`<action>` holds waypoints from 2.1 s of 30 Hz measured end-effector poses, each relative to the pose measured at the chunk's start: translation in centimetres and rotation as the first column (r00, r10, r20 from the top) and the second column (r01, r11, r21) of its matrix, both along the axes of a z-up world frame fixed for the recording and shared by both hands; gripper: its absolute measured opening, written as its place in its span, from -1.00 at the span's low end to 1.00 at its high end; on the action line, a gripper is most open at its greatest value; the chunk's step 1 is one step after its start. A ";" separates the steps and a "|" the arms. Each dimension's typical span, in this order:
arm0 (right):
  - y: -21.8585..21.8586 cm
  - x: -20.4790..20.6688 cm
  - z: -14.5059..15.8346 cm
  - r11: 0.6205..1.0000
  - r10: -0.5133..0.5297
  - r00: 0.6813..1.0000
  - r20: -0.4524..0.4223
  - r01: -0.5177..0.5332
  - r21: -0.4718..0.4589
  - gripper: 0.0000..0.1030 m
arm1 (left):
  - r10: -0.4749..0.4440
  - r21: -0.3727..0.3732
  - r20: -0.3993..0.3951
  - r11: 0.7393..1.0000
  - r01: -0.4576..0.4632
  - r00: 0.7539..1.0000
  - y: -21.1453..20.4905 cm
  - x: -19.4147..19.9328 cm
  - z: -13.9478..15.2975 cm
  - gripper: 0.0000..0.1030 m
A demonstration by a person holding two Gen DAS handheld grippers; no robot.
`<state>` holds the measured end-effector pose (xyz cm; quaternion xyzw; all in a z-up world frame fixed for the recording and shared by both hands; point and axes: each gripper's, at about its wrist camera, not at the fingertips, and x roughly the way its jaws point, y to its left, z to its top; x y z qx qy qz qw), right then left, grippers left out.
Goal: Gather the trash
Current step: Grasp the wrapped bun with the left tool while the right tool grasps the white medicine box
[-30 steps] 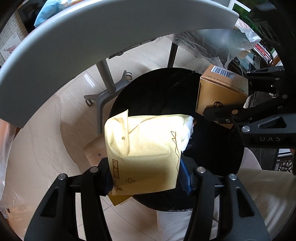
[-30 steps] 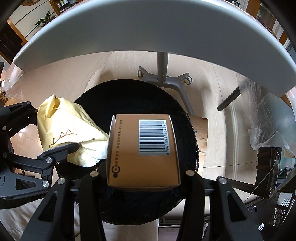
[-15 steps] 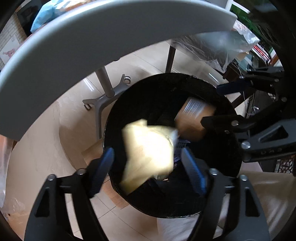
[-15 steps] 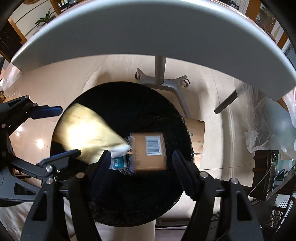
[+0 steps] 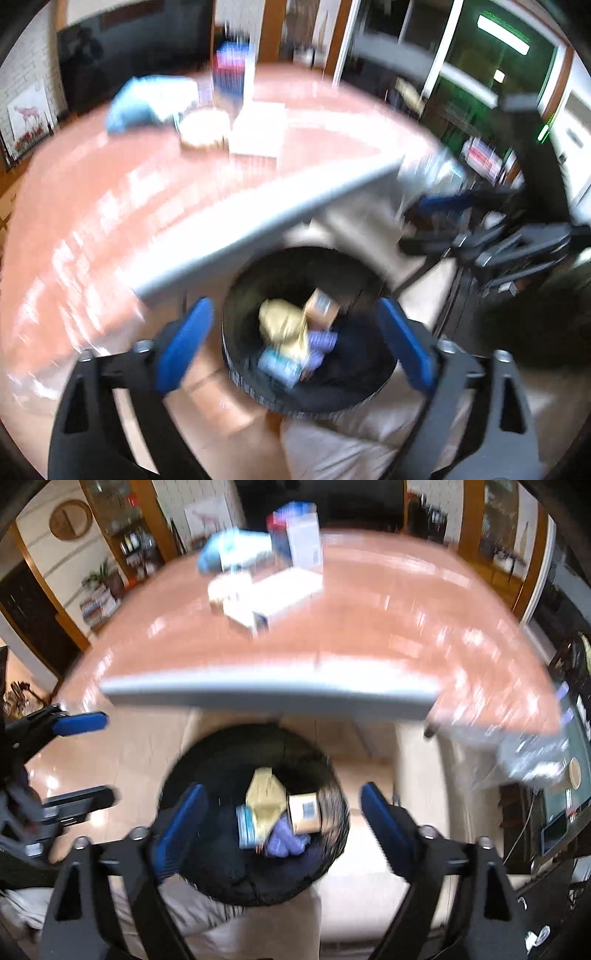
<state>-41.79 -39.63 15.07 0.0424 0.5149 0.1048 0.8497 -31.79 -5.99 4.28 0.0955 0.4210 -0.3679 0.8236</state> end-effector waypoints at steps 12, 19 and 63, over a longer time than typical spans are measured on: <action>1.8 9.0 2.7 1.000 0.018 0.993 0.114 -0.016 -0.019 0.88 | 0.257 0.041 0.137 0.964 -0.264 0.957 -0.3 10.1 3.0 0.97; 4.2 13.4 0.0 0.967 0.210 0.975 0.071 -0.197 -0.160 0.88 | 0.232 0.042 0.040 0.971 -0.234 0.972 -0.2 13.2 0.8 0.97; 3.4 18.9 -1.1 0.785 0.609 0.793 -0.001 -0.604 -0.135 0.55 | 0.101 0.041 -0.089 0.994 -0.098 0.991 -7.3 20.2 -1.9 0.14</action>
